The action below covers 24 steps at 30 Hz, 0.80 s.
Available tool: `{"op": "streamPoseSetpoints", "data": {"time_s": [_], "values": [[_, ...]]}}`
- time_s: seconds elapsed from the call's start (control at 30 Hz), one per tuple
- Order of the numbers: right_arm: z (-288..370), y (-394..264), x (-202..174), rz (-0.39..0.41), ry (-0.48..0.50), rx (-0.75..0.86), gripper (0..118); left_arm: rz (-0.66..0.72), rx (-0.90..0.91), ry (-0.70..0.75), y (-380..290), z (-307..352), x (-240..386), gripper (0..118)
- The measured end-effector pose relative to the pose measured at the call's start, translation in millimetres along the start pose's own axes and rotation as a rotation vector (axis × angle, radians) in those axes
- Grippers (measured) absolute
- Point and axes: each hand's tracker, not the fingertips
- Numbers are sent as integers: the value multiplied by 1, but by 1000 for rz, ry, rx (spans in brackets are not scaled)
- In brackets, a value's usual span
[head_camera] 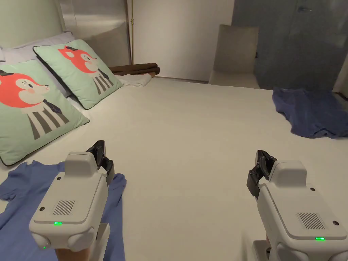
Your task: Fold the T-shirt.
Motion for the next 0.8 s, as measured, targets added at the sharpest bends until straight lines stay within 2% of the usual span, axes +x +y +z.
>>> {"op": "streamPoseSetpoints", "data": {"time_s": [0.23,0.37,0.53,0.7,0.73,0.77,0.8], "values": [[-34,-2,-108,-24,237,-3,0,-65,-28,240,4,37,-106,0],[-39,-6,-153,-27,328,-17,0,-67,-83,324,5,54,-151,0],[-41,-8,-180,-35,376,-34,0,-82,-132,370,-1,60,-179,0],[-46,-7,-184,-27,391,-40,0,-57,-217,347,-9,44,-181,0],[-47,-7,-182,-23,391,-39,0,-49,-252,335,-11,38,-176,5],[-48,-7,-178,-21,387,-39,0,-39,-295,329,-13,28,-174,18],[-49,-7,-175,-19,382,-39,0,-25,-354,313,-15,19,-172,37]]}}
